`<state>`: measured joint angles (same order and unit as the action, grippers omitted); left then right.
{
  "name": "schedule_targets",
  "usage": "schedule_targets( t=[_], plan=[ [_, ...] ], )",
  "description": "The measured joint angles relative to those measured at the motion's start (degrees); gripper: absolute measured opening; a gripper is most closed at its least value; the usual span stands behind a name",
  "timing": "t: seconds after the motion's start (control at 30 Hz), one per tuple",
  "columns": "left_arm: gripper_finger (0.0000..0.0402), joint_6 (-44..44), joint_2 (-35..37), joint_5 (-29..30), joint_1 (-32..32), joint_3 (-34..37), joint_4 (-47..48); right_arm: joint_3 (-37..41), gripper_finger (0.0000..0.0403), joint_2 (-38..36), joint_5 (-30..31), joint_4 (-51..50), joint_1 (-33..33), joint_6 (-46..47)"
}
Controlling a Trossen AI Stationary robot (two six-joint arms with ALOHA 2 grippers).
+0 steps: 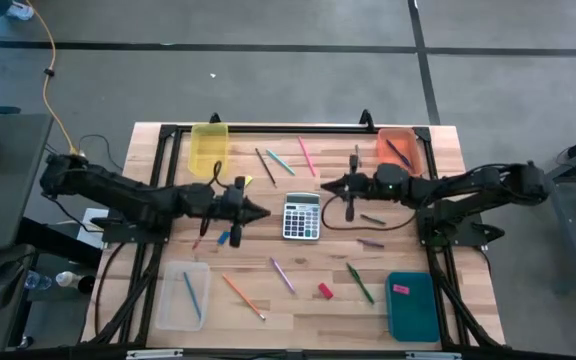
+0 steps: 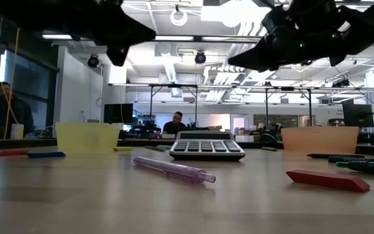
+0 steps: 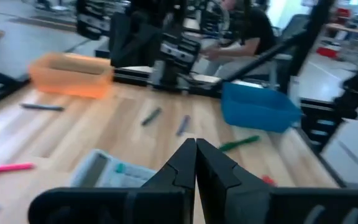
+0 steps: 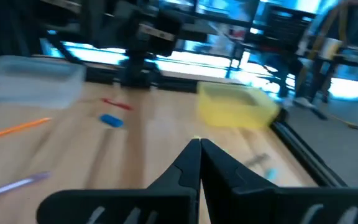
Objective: Sort crayons/erasers/pens/pencils in bins
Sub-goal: Put the green crayon into the yellow bin
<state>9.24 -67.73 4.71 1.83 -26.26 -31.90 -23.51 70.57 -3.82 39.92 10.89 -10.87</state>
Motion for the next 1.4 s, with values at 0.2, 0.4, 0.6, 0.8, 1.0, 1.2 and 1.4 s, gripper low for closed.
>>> schedule_targets(
  t=[0.2, 0.4, 0.6, 0.8, 1.0, 1.2, 1.4],
  plan=[
    [0.0000, -1.5, -0.4, 0.3, 6.1, 0.0, -0.9, 0.0, 0.0000, 0.0, 3.1, -3.6, 2.9, -0.8],
    [0.0000, -1.0, -0.4, 0.4, 9.2, 0.0, -0.9, 0.0, 0.0000, 0.0, 5.2, -6.2, 4.9, -2.1],
    [0.0000, -4.6, -0.4, -0.2, 13.0, 0.0, -1.5, -7.4, 0.0000, 0.0, 8.9, -24.3, 5.6, -1.5],
    [0.0000, -6.9, -0.4, -1.9, 16.8, 0.0, -1.3, -16.2, 0.0000, 0.0, 12.6, -46.7, 4.8, 5.3],
    [0.0000, -4.3, -0.4, -10.5, 19.1, 0.0, -1.0, -13.9, 0.0000, 0.0, 11.5, -50.1, -0.2, 12.9],
    [0.0000, -3.2, -0.4, -9.5, 16.9, 3.8, -5.0, -10.3, 0.0000, 0.0, 6.9, -54.9, -5.9, 20.0],
    [0.0000, -0.4, -0.4, -6.4, 12.7, 11.4, -17.2, -10.3, 0.0020, 0.0, 6.8, -71.1, -12.2, 28.7]
  ],
)
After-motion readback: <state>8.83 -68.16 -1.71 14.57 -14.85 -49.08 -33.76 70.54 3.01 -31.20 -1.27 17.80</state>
